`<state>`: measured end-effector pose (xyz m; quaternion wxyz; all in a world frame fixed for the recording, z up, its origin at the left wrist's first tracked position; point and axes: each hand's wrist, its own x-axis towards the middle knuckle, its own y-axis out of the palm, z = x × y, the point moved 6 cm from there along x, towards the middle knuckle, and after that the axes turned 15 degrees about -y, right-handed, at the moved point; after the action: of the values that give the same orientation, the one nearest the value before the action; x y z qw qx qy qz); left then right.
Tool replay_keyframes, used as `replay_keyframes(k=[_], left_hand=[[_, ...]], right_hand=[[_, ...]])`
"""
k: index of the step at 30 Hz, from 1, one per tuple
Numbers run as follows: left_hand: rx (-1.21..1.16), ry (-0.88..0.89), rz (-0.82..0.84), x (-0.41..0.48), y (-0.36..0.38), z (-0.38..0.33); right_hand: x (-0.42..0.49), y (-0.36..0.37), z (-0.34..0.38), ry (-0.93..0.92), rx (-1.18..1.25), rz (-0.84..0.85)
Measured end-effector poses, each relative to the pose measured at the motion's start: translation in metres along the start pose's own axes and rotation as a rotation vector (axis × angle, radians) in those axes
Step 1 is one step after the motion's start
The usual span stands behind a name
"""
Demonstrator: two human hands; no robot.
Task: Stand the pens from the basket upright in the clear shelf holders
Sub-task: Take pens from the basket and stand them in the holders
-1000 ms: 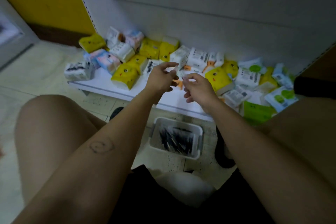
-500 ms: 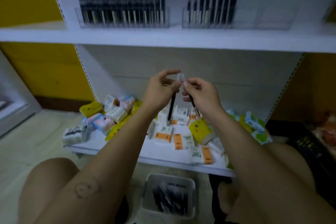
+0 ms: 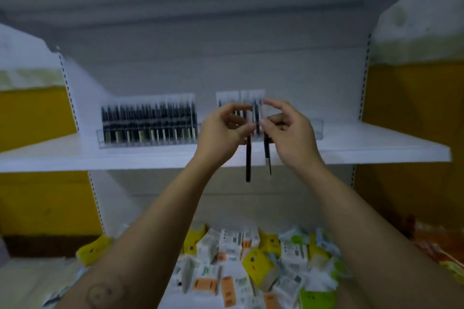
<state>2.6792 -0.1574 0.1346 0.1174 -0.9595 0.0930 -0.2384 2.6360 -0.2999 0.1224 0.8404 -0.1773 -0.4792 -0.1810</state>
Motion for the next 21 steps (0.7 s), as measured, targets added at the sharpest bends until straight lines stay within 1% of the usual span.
replay_keyframes(k=[5,12,21], left_hand=[[0.02,0.086,0.01,0.027,0.008,-0.043],[0.023,0.156,0.021,0.073,0.026,-0.076],[0.076,0.219,0.011,0.128,0.047,-0.08]], right_hand=[[0.041,-0.03,0.01,-0.057,-0.074,-0.001],[0.083,-0.056,-0.005,-0.078,-0.149,-0.037],[0.127,-0.063,-0.039,-0.065,-0.211,-0.064]])
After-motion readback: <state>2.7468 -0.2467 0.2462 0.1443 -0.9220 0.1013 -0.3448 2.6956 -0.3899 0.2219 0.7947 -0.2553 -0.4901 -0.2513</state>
